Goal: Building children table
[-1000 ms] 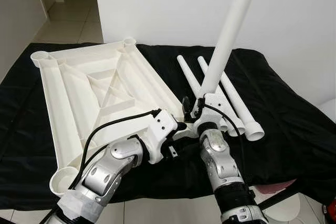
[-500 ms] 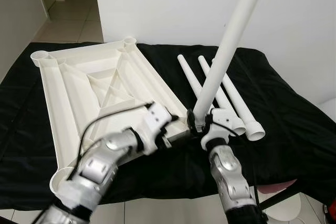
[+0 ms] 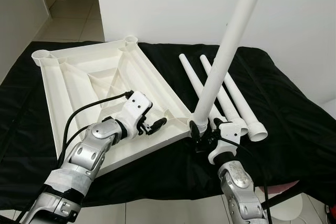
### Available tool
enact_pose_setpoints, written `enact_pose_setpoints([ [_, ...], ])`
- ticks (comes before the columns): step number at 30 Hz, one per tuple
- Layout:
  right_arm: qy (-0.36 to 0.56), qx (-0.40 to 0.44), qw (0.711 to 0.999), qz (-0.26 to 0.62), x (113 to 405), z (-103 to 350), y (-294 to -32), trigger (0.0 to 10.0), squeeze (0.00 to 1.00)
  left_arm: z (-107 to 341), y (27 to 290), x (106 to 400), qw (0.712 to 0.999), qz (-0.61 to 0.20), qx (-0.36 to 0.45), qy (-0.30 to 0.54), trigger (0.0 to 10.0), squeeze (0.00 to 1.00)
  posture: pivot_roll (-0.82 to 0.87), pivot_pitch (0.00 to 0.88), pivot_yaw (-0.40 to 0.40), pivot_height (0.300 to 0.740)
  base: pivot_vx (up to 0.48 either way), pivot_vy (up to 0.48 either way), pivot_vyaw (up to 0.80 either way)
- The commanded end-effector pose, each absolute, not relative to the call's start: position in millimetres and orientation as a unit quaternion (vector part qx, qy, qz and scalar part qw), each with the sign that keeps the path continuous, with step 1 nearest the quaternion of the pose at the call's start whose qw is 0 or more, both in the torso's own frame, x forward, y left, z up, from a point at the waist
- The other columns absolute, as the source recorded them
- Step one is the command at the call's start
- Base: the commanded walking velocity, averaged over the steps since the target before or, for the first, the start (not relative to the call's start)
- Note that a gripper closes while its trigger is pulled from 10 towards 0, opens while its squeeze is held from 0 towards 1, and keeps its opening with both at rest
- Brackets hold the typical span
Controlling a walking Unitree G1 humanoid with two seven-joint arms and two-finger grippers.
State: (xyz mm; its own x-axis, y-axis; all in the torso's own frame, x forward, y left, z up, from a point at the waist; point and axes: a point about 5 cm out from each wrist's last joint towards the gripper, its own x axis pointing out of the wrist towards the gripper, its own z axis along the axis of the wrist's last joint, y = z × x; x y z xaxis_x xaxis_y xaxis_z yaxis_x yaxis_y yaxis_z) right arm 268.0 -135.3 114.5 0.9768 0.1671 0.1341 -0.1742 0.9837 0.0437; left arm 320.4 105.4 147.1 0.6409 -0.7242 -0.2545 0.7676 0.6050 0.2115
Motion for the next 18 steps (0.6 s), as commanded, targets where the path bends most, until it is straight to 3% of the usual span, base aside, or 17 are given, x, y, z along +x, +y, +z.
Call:
enact_pose_setpoints([
  [1, -0.063, 0.025, 0.995, 0.075, 266.0, 113.7, -142.3, 10.0, 0.0, 139.7, 103.7, 320.3, 0.888, -0.418, 0.164, 0.097, 10.0, 0.0, 0.0, 0.065, -0.037, 0.74, 0.0, 0.0, 0.0],
  [10, -0.065, 0.018, 0.995, 0.071, 265.2, 114.5, -147.7, 10.0, 0.0, 134.5, 106.6, 321.0, 0.881, -0.427, 0.169, 0.114, 10.0, 0.0, 0.0, 0.064, -0.033, 0.74, 0.0, 0.0, 0.0],
  [16, -0.065, 0.016, 0.995, 0.072, 265.0, 115.1, -147.7, 10.0, 0.0, 119.1, 119.6, 329.0, 0.894, -0.368, 0.179, 0.181, 10.0, 0.0, 0.0, 0.057, -0.032, 0.74, 0.0, 0.0, 0.0],
  [18, -0.066, 0.015, 0.995, 0.074, 265.7, 115.9, -147.0, 10.0, 0.0, 114.0, 129.4, 335.9, 0.909, -0.316, 0.183, 0.202, 10.0, 0.0, 0.0, 0.053, -0.031, 0.74, 0.0, 0.0, 0.0],
])
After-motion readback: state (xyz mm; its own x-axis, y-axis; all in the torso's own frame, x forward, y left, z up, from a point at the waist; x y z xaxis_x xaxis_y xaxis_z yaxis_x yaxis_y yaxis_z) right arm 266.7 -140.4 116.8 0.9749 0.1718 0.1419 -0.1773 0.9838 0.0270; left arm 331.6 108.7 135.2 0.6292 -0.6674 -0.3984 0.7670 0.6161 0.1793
